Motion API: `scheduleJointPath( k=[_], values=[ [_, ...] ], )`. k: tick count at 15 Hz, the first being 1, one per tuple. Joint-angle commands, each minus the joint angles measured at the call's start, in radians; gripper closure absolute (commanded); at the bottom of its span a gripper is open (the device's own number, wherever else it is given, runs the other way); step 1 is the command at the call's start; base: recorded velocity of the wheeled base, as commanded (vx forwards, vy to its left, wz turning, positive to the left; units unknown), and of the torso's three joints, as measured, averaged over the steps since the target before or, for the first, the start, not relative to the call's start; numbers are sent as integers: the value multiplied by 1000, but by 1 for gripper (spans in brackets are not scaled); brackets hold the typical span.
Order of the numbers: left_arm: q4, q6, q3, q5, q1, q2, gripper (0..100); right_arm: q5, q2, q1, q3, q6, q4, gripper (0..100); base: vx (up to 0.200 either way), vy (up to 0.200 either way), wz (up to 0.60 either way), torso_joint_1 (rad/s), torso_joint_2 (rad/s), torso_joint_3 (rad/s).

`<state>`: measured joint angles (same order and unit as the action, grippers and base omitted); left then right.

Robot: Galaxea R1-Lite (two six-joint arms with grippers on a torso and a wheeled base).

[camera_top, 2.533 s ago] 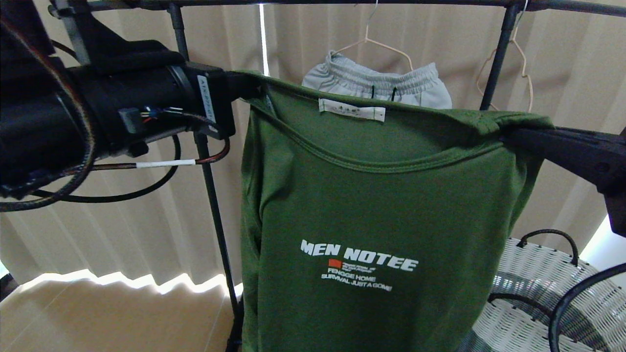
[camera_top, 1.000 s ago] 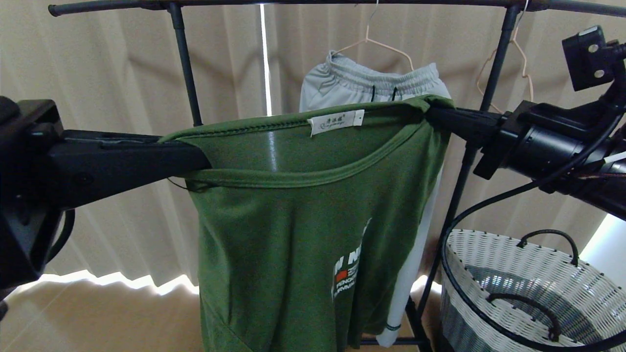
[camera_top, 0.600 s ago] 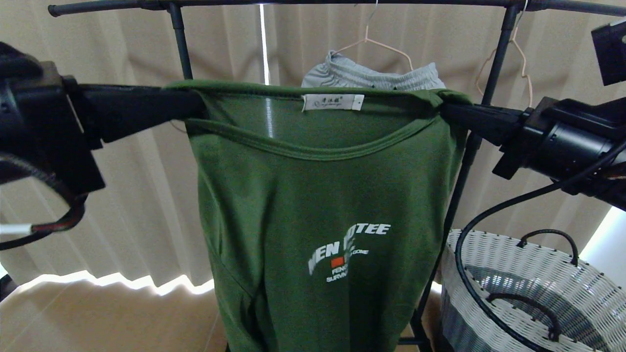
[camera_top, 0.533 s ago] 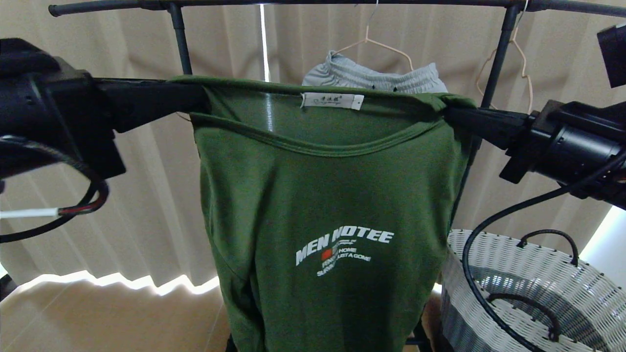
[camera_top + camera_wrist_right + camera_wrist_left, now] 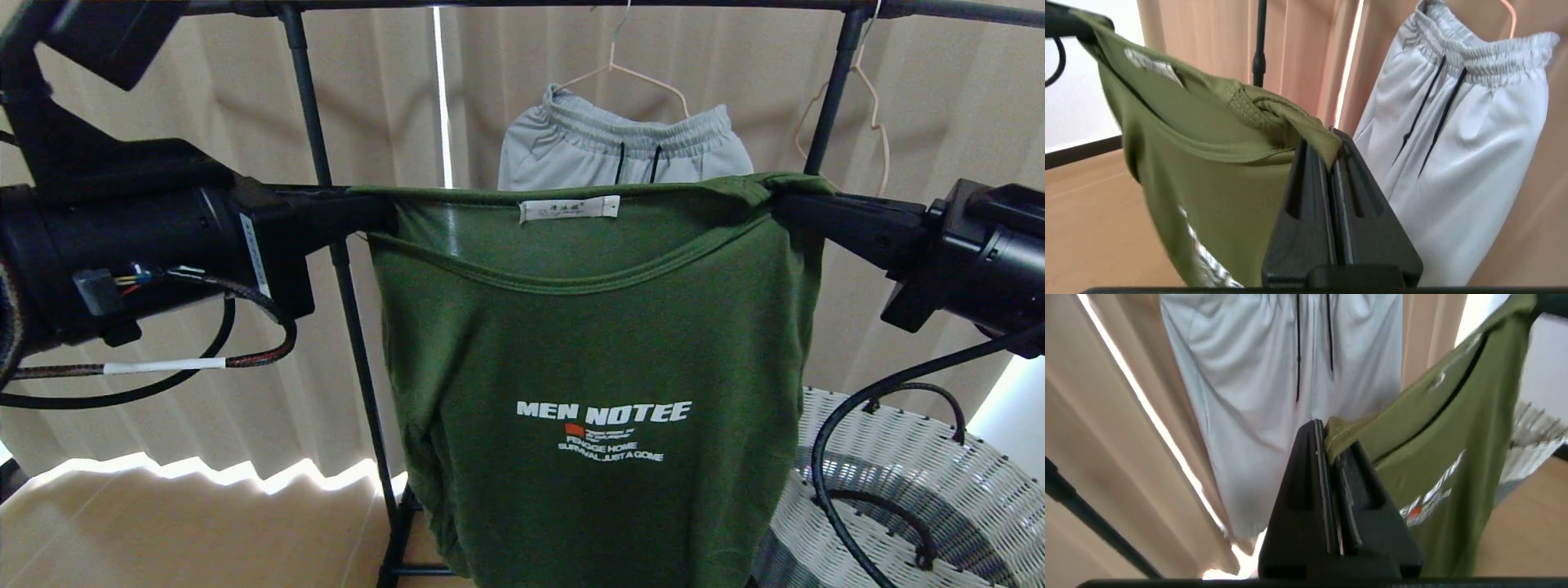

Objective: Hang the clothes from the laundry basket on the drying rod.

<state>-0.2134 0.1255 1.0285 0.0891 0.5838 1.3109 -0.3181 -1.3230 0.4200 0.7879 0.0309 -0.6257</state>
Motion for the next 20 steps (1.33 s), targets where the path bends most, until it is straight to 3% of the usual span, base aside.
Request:
scheduleJointPath(
  k=[1,7,8,10,12,17,19,20],
  values=[
    [-1,0,-1,0,1,4,100,-1,-1,0,4,0,0,100,0,0,0,0,0,0],
    [-1,2,10,0,-2,1,100,1,1,-1,-2,-2,8,100,0,0,0,0,0,0],
    [-1,2,10,0,-2,-1,100,1,1,0,-2,-2,23,0,0,0,0,0,0,0],
    [-1,2,-1,0,-6,-5,100,-1,4,2,-27,-2,27,0,0,0,0,0,0,0],
    [-1,3,-44,-6,-22,-16,100,-1,13,28,-130,-16,20,0,0,0,0,0,0,0],
    [2,103,-173,-14,-208,-105,100,4,41,57,-220,-65,31,0,0,0,0,0,0,0],
    [3,121,-288,-14,-302,-214,100,76,96,42,-277,-89,31,0,0,0,0,0,0,0],
    [3,117,-378,-14,-387,-309,100,175,140,6,-322,-134,32,0,0,0,0,0,0,0]
  ],
)
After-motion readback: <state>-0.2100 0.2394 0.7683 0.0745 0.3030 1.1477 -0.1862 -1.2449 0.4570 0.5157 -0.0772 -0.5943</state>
